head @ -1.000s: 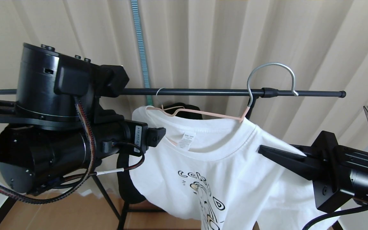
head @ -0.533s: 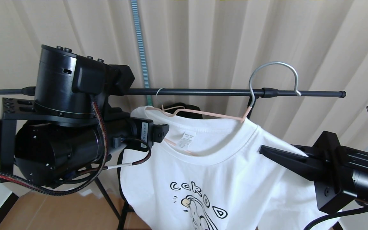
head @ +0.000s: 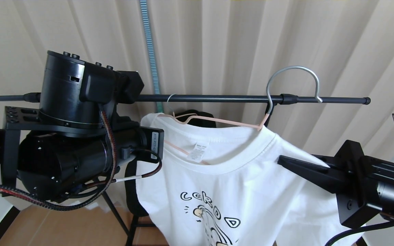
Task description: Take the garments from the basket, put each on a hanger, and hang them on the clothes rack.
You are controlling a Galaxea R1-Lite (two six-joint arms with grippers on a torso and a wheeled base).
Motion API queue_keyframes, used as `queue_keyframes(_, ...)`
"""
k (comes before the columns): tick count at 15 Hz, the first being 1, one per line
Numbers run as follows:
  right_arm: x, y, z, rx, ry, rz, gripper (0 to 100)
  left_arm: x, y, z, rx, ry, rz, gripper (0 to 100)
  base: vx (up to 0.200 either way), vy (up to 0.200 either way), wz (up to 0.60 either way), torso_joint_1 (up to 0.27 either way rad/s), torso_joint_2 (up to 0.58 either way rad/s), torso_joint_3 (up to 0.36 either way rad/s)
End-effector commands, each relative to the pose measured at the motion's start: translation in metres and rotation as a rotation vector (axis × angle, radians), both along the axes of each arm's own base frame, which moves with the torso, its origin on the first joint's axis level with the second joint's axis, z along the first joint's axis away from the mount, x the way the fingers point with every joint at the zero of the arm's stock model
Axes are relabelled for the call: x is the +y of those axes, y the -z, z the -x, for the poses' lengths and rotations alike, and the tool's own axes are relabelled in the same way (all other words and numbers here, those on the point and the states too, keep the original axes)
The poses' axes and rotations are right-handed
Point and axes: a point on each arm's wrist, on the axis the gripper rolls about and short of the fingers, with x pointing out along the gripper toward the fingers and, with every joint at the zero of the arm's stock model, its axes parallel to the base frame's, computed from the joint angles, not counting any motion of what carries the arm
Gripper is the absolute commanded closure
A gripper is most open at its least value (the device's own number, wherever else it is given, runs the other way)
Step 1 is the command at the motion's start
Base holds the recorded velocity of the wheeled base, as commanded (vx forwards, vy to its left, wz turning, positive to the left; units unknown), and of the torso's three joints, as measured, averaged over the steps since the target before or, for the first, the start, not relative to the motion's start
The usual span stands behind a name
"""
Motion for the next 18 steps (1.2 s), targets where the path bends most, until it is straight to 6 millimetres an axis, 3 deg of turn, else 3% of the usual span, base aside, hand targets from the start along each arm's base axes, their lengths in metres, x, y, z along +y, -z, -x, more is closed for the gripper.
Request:
queue_keyframes(1, 0.001, 0.001, -0.001, 0.002, 0.0, 0.003, 100, 0.0, -0.001, 0.001, -0.004, 0.0, -0.002, 100, 0.0, 0.0, 0.0, 0.0, 0.0, 0.0)
queue_keyframes(11, 0.002, 0.004, -0.002, 0.016, -0.002, 0.013, 100, -0.022, -0.024, 0.024, -0.077, 0.142, 0.008, 100, 0.0, 0.0, 0.0, 0.0, 0.0, 0.0)
queue_keyframes(18, 0.005, 0.01, -0.009, 0.041, 0.0, 0.029, 100, -0.031, -0.024, 0.038, -0.073, 0.227, 0.003, 100, 0.0, 0.0, 0.0, 0.0, 0.0, 0.0)
